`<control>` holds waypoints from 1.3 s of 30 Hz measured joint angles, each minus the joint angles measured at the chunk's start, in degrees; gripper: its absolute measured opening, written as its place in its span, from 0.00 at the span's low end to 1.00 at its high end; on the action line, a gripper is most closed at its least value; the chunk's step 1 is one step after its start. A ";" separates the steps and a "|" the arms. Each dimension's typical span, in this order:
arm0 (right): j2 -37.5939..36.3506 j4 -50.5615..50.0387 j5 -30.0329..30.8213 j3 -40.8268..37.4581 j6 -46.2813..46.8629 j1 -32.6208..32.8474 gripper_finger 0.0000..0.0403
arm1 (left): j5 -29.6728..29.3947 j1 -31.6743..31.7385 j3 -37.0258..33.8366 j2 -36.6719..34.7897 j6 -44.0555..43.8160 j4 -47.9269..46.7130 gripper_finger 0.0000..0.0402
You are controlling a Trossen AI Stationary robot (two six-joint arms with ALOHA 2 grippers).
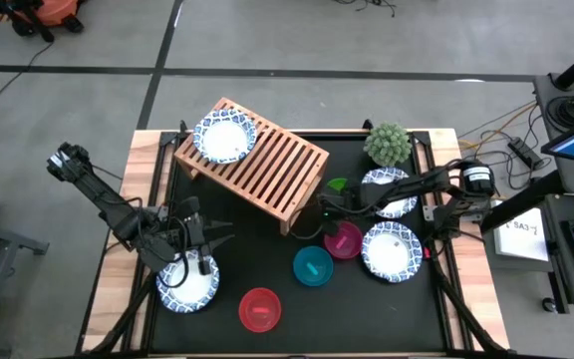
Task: Place and stack bowls onto a shelf
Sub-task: Put the green bowl on the shelf
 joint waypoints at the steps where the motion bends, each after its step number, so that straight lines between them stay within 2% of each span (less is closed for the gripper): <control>1: 0.14 0.52 0.04 -0.21 0.00 0.00 0.37 | -0.01 0.00 0.00 0.00 0.06 0.07 0.28; 8: 0.00 0.63 -0.19 -0.60 -0.25 0.03 0.09 | -0.04 0.00 0.00 0.00 0.14 0.07 0.28; 10: -0.14 0.36 -0.39 0.12 -1.00 0.12 0.04 | -0.04 0.00 0.00 0.00 0.39 0.05 0.28; 15: -1.52 -0.85 -1.92 2.46 -1.61 0.20 0.02 | -0.07 0.00 0.00 0.00 0.41 0.05 0.28; 22: -3.63 -9.18 -2.69 9.12 -2.28 0.88 0.02 | -0.09 0.00 0.00 0.00 0.41 -0.01 0.28; 28: -5.72 -16.80 -3.22 15.69 -2.40 3.88 0.02 | -0.11 0.00 0.00 0.00 0.45 0.02 0.28; 33: -7.22 -26.51 -3.31 24.67 -0.03 8.38 0.02 | -0.11 0.00 0.00 0.00 0.48 0.02 0.28; 36: -7.70 -26.65 -2.21 29.62 -0.34 11.08 0.02 | -0.11 0.00 0.00 0.00 0.48 0.05 0.28; 39: -7.70 -24.55 1.42 33.04 -3.27 12.68 0.02 | -0.11 0.00 0.00 0.00 1.07 0.18 0.28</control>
